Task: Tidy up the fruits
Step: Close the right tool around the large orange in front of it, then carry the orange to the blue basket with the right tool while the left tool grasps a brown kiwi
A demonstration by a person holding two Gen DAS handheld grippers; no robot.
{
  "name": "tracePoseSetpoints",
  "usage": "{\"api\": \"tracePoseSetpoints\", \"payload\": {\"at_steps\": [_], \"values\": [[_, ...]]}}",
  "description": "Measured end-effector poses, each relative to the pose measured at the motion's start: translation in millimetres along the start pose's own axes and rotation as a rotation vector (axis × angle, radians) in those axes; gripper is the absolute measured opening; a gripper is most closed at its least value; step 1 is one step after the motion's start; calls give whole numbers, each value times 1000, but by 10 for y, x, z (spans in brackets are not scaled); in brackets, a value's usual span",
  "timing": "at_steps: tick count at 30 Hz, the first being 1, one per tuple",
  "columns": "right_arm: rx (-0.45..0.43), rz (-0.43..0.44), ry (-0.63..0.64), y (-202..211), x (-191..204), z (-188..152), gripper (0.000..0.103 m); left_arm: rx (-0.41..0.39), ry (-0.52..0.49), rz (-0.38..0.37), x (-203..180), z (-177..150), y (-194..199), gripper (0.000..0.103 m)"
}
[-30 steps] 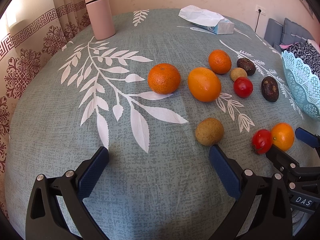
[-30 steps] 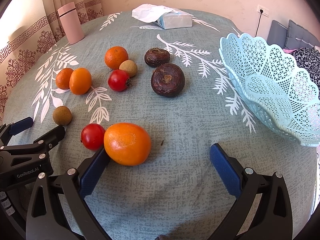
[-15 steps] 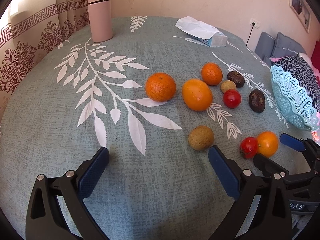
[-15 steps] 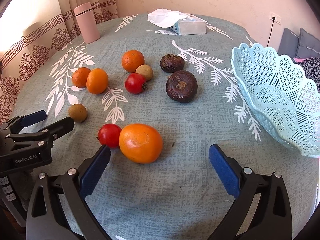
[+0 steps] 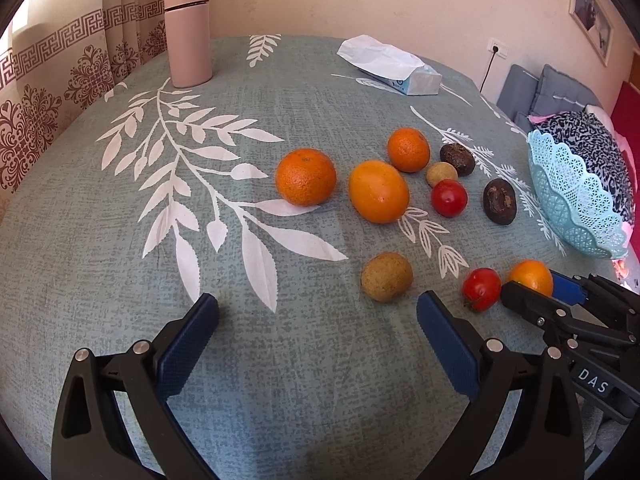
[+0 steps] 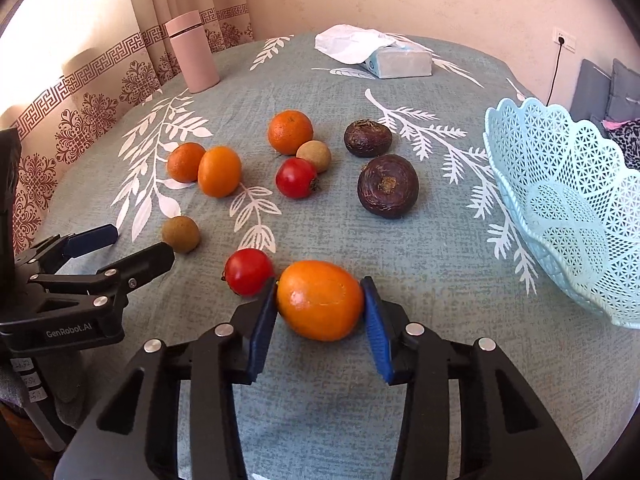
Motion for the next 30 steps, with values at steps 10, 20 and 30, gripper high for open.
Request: {"api": "tracePoseSetpoints", "payload": {"at_steps": [10, 20, 30], "values": [[-93, 1, -52, 361, -205, -49, 43, 32, -75, 47, -219, 56, -71, 66], [-160, -8, -118, 596, -516, -79, 43, 25, -72, 2, -397, 108, -88, 28], [-258, -126, -276, 855, -1136, -85, 43, -15, -50, -17, -468, 100, 102, 28]]}}
Point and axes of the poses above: each gripper's, at about its wrist camera, not at the fingertips, and y roughly against the way its jaws point, x to its left, z to its top, the point moved 3 cm from there along -y, roughly the way its jaws point, and after that the axes turned 9 degrees about x, right-handed, at the moved point
